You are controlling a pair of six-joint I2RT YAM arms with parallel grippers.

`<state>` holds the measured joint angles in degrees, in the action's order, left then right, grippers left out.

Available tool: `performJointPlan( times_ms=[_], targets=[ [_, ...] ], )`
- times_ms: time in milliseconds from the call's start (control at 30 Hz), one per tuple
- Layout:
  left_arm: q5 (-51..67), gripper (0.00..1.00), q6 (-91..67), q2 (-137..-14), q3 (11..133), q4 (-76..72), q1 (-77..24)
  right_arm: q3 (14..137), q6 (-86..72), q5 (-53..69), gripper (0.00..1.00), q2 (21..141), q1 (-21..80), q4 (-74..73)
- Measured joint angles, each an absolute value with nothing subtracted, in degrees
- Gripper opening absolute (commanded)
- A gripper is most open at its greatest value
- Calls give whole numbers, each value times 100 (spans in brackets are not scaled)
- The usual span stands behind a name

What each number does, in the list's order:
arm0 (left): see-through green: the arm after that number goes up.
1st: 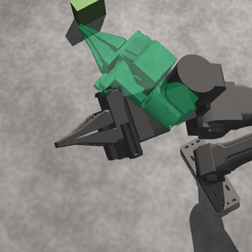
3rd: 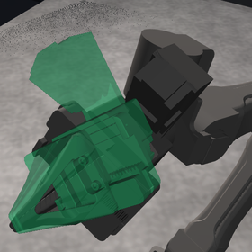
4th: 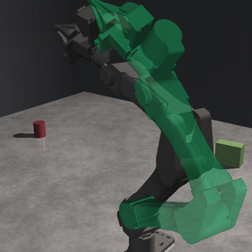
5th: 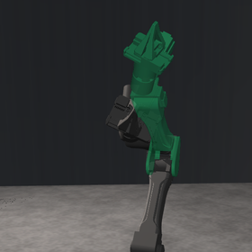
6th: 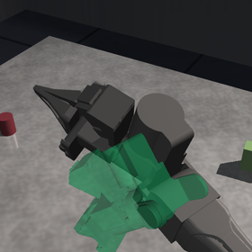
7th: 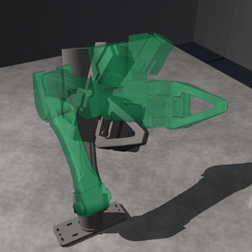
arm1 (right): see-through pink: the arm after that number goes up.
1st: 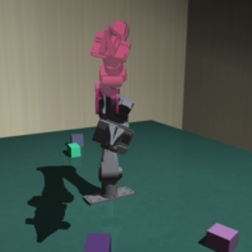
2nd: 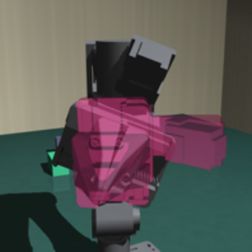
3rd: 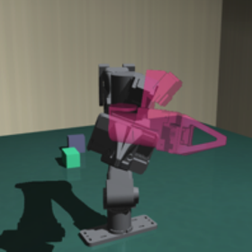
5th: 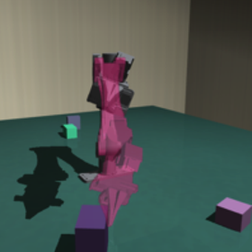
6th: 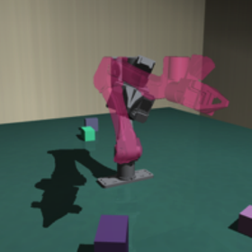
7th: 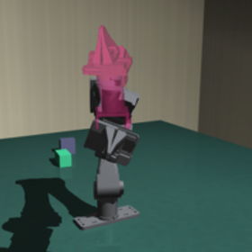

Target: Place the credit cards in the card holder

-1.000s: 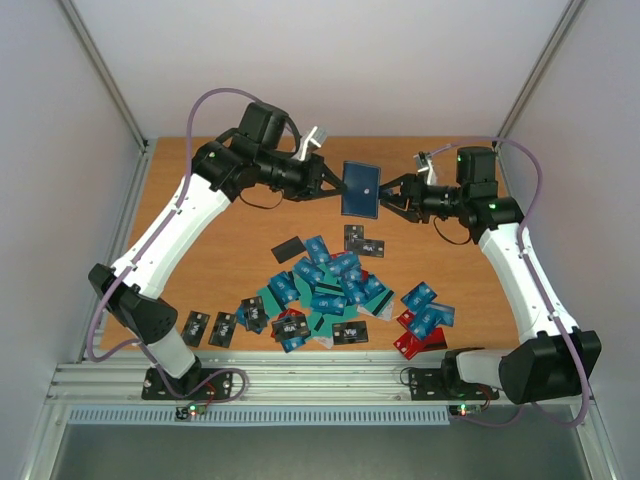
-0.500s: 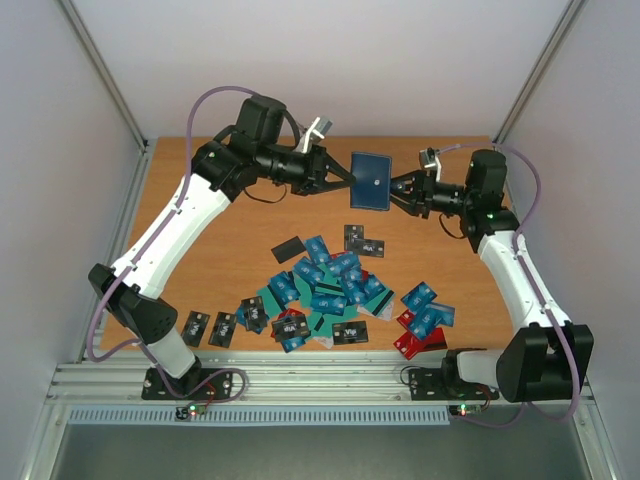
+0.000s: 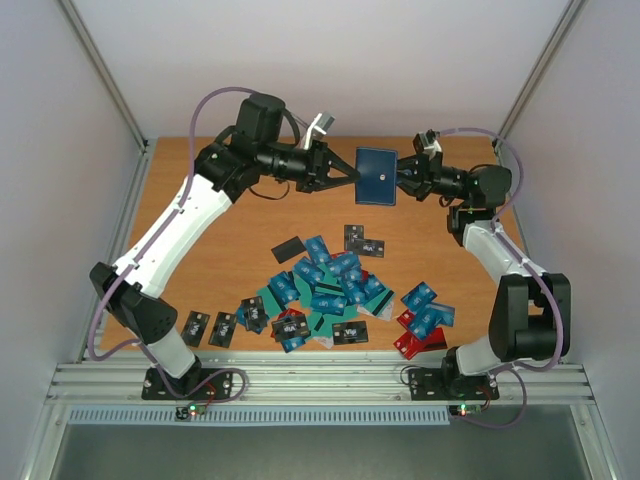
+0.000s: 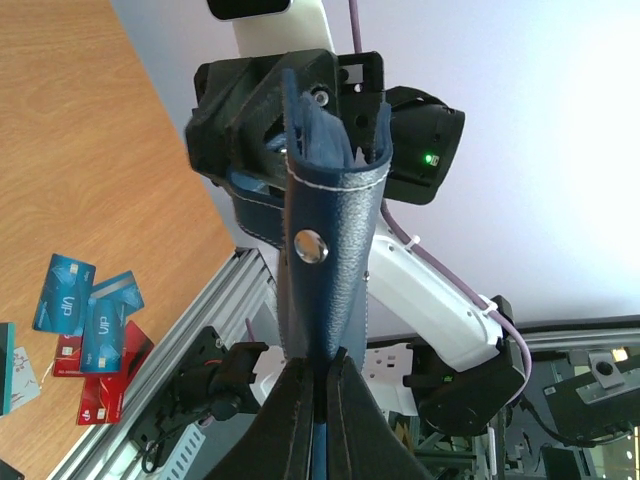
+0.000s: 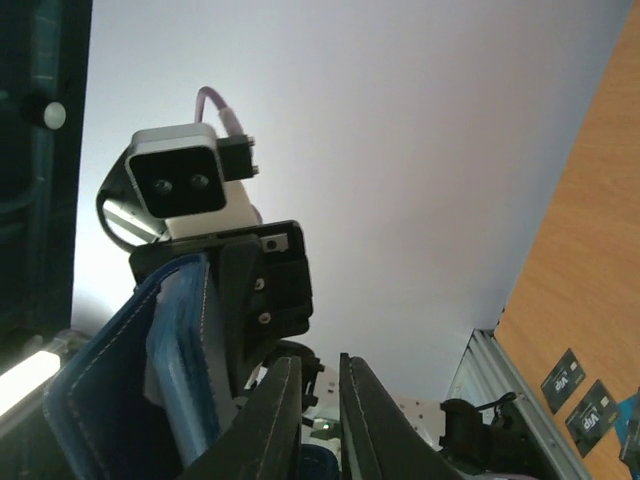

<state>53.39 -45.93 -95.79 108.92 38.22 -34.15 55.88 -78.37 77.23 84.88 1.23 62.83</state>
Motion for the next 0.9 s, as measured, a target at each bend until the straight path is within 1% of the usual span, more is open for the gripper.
performJointPlan(
  times_ms=[67,100,233,400,500,567,633,700,800,900],
  targets=[
    [5367,0,-4630,-9579,10857,3780,-3415,5588,-8147,7762,3,8525,123,6626],
    [5378,0,-4646,-9579,10840,3747,-3415,5592,-8248,7778,1,8525,121,6759],
    [5398,0,-4700,-9579,10777,3618,-3415,5662,-8691,7802,1,8523,119,7234],
    [5398,1,-4788,-9583,10722,3452,-3406,5664,-8934,7787,1,8503,117,7373],
    [5395,7,-4856,-9601,10652,3326,-3385,5662,-8816,7754,1,8377,119,6997],
    [5398,15,-4897,-9607,10562,3234,-3341,5662,-8444,7677,1,8171,119,6346],
    [5347,20,-4956,-9607,10412,3098,-3262,5666,-7830,7588,1,7878,117,5417],
    [5280,25,-5037,-9607,10158,2912,-3118,5833,-6764,7448,1,7507,139,3848],
    [5186,34,-5133,-9642,9810,2779,-2891,6587,-5074,7168,1,7334,235,1474],
    [5113,43,-5109,-9769,9668,2740,-2709,7039,-4014,6886,1,7432,360,84]
  ],
)
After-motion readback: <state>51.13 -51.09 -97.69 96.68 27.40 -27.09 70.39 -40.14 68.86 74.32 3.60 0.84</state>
